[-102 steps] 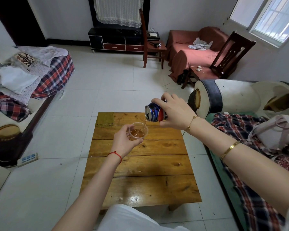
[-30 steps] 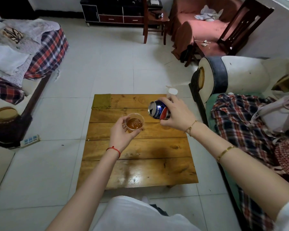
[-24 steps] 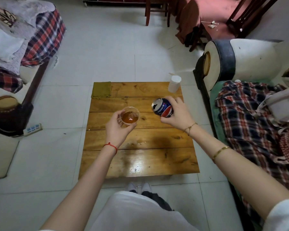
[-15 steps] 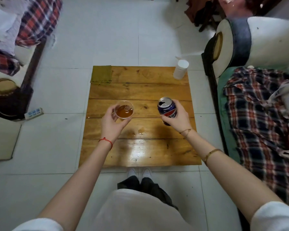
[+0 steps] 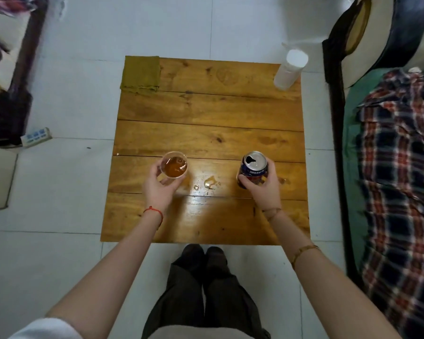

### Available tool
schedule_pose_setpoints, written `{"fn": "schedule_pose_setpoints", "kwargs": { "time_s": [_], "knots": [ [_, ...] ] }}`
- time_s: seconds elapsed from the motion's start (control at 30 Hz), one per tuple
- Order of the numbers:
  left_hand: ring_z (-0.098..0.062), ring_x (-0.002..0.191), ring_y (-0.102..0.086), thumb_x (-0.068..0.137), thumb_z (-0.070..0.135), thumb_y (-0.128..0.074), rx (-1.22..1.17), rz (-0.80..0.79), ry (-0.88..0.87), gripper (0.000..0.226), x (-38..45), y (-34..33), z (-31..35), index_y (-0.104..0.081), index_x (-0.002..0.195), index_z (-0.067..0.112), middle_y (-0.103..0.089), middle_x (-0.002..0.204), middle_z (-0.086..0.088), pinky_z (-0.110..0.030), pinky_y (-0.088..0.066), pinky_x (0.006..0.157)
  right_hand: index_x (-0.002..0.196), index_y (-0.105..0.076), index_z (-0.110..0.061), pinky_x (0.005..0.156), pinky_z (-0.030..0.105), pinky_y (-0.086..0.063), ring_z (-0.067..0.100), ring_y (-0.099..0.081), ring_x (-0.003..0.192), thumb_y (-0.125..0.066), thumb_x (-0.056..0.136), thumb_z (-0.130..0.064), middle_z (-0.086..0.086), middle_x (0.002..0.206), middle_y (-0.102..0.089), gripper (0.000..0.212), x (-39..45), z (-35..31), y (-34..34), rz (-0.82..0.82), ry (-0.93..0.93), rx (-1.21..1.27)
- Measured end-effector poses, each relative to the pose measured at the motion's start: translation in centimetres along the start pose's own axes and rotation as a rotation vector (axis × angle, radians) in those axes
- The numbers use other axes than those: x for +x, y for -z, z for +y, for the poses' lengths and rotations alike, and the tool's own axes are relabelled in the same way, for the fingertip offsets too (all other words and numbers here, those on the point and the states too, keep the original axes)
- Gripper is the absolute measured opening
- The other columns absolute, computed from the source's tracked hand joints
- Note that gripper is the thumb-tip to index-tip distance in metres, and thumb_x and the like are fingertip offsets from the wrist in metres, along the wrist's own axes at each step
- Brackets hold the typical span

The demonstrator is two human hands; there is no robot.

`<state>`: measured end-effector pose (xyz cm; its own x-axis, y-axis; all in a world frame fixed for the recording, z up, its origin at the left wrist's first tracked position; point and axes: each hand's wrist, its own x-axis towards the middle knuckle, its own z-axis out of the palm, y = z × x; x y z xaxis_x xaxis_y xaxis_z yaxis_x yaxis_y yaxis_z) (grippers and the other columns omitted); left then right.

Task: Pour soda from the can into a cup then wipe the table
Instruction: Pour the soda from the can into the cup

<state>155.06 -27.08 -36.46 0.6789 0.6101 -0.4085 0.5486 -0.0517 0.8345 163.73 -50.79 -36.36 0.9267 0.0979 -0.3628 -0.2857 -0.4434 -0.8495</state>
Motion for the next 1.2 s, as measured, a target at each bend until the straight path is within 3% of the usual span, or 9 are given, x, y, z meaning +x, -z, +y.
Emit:
{"fn": "schedule_pose_setpoints", "kwargs": {
  "time_s": [0.17,0.3,0.4,0.63,0.73,0.97,1.1,1.2],
  "knots": [
    [0.009,0.088,-0.057,0.073,0.002,-0.082,-0.074,0.1,0.049,0.068,2.2,-2.9,-4.0,-0.052,0.132,0.013,-0.056,0.121,0.002,-0.006,-0.051,0.075,0.137,-0.043,-0.015,0.106,0.043,-0.046,0.016,-0.05,0.125,-0.081,0.075,-0.021,0.001,0.133,-0.053,0.073,2.1,4.0,-2.3,0.027,-0.002,0.007],
    [-0.012,0.107,-0.062,0.072,-0.002,-0.081,-0.128,0.108,0.071,0.068,3.7,-4.3,-7.2,-0.05,0.13,0.016,-0.057,0.124,-0.001,-0.011,-0.053,0.084,0.135,-0.044,-0.012,0.102,0.022,-0.045,-0.004,-0.052,0.113,-0.08,0.076,-0.017,-0.009,0.123,-0.055,0.069,3.3,6.2,-3.7,0.051,0.006,0.017],
    [-0.016,0.113,-0.063,0.072,-0.001,-0.082,-0.144,0.094,0.093,0.068,4.5,-4.9,-9.3,-0.051,0.128,0.022,-0.058,0.125,-0.001,-0.02,-0.053,0.092,0.128,-0.046,-0.016,0.093,0.009,-0.044,-0.018,-0.051,0.106,-0.08,0.076,-0.014,-0.021,0.115,-0.053,0.062,4.1,7.7,-4.3,0.068,0.031,0.013],
    [-0.004,0.105,-0.061,0.073,-0.007,-0.079,-0.188,0.107,0.056,0.066,5.5,-5.6,-10.5,-0.05,0.126,0.02,-0.057,0.12,0.004,-0.012,-0.052,0.086,0.129,-0.048,-0.009,0.092,0.01,-0.045,-0.011,-0.053,0.108,-0.08,0.076,-0.014,-0.004,0.121,-0.057,0.063,4.5,8.8,-4.6,0.103,0.054,0.032],
    [-0.01,0.113,-0.059,0.073,-0.006,-0.079,-0.186,0.081,0.043,0.068,5.6,-5.7,-10.7,-0.049,0.129,0.019,-0.056,0.122,0.004,-0.012,-0.051,0.088,0.132,-0.046,-0.008,0.093,0.011,-0.046,-0.008,-0.052,0.11,-0.08,0.076,-0.013,-0.004,0.122,-0.056,0.065,4.4,8.8,-4.6,0.098,0.053,0.03],
    [-0.013,0.124,-0.049,0.072,0.008,-0.084,-0.047,0.06,0.149,0.096,4.7,-4.5,-10.2,-0.028,0.15,0.016,-0.048,0.139,0.001,-0.023,-0.043,0.101,0.134,-0.045,-0.013,0.089,0.008,-0.047,-0.011,-0.051,0.109,-0.079,0.077,-0.015,-0.009,0.124,-0.054,0.067,3.1,6.7,-3.8,0.091,0.024,0.067],
    [-0.026,0.112,-0.06,0.084,0.013,-0.074,-0.056,0.182,0.302,0.068,1.9,-4.3,-8.4,-0.038,0.141,0.007,-0.059,0.125,-0.012,-0.031,-0.048,0.098,0.137,-0.043,-0.014,0.086,0.002,-0.045,-0.01,-0.05,0.108,-0.078,0.078,-0.013,-0.005,0.128,-0.053,0.068,1.3,3.8,-2.7,0.08,0.023,0.12],
    [-0.025,0.103,-0.063,0.09,0.028,-0.067,0.0,0.017,0.376,0.044,-1.2,-5.1,-5.6,-0.054,0.127,0.007,-0.065,0.106,-0.004,-0.032,-0.049,0.093,0.136,-0.043,-0.016,0.083,0.001,-0.045,-0.01,-0.05,0.107,-0.077,0.078,-0.011,-0.01,0.123,-0.051,0.067,-0.4,1.1,-1.9,0.047,0.038,0.145]
  ]
}}
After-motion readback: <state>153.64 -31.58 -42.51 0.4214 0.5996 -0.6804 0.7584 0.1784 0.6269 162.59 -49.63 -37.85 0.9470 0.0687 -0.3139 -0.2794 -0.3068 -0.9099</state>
